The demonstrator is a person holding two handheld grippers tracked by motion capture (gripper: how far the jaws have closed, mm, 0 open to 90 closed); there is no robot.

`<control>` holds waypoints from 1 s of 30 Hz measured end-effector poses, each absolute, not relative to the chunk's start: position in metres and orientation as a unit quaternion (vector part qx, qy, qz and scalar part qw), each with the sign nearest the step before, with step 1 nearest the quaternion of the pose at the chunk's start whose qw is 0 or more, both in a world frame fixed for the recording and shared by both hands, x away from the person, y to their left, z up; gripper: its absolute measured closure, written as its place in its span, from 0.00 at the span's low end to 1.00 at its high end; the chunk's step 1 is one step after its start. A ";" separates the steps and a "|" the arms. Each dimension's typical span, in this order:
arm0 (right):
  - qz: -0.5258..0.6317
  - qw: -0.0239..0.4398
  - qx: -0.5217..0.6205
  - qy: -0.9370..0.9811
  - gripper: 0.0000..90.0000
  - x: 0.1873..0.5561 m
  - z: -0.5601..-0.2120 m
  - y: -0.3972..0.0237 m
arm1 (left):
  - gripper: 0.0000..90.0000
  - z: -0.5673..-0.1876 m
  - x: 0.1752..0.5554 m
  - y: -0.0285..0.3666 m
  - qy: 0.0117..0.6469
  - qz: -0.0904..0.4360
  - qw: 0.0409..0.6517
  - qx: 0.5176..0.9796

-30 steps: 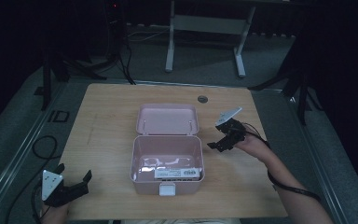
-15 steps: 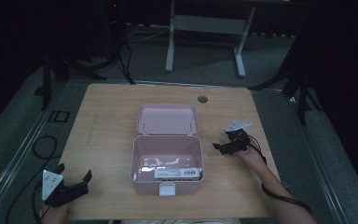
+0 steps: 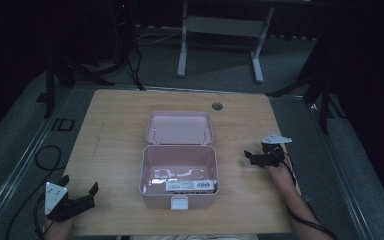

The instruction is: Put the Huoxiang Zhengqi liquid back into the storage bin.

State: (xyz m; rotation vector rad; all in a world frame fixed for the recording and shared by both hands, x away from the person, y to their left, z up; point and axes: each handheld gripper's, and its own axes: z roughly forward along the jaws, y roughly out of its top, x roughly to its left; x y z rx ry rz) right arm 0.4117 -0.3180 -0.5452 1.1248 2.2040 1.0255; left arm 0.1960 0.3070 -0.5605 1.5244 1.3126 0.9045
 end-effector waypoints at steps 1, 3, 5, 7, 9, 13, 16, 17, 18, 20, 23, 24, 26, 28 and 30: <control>0.375 0.231 0.418 0.794 0.13 0.411 -0.546 -0.322 | 0.00 -0.560 0.196 0.307 0.531 0.366 0.451 0.617; 0.384 0.233 0.436 0.780 0.13 0.411 -0.546 -0.331 | 0.00 -0.561 0.196 0.307 0.532 0.365 0.451 0.617; 0.388 0.231 0.443 0.775 0.13 0.411 -0.546 -0.334 | 0.00 -0.561 0.196 0.307 0.532 0.365 0.451 0.617; 0.401 0.233 0.471 0.750 0.13 0.411 -0.545 -0.344 | 0.00 -0.560 0.196 0.307 0.533 0.365 0.450 0.617; 0.402 0.237 0.480 0.743 0.13 0.412 -0.545 -0.347 | 0.00 -0.560 0.196 0.307 0.532 0.366 0.450 0.617; 0.396 0.250 0.515 0.718 0.13 0.413 -0.546 -0.358 | 0.00 -0.561 0.196 0.307 0.533 0.365 0.451 0.616; 0.394 0.253 0.521 0.713 0.13 0.413 -0.548 -0.361 | 0.00 -0.561 0.196 0.307 0.533 0.365 0.451 0.616; 0.395 0.254 0.528 0.708 0.13 0.412 -0.549 -0.365 | 0.00 -0.561 0.196 0.307 0.532 0.365 0.451 0.616; 0.395 0.254 0.528 0.708 0.13 0.412 -0.549 -0.365 | 0.00 -0.561 0.196 0.307 0.532 0.365 0.451 0.616; 0.400 0.249 0.535 0.701 0.13 0.413 -0.550 -0.369 | 0.00 -0.560 0.196 0.307 0.532 0.365 0.450 0.617; 0.409 0.245 0.543 0.691 0.13 0.412 -0.551 -0.373 | 0.00 -0.560 0.196 0.307 0.532 0.365 0.450 0.617; 0.411 0.243 0.546 0.688 0.13 0.412 -0.552 -0.374 | 0.00 -0.560 0.196 0.307 0.532 0.365 0.450 0.617; 0.412 0.246 0.548 0.685 0.13 0.412 -0.553 -0.375 | 0.00 -0.560 0.196 0.307 0.532 0.365 0.450 0.617; 0.411 0.247 0.550 0.684 0.13 0.411 -0.553 -0.375 | 0.00 -0.561 0.196 0.307 0.532 0.365 0.450 0.617; 0.411 0.249 0.552 0.682 0.13 0.410 -0.552 -0.377 | 0.00 -0.560 0.196 0.307 0.532 0.365 0.450 0.618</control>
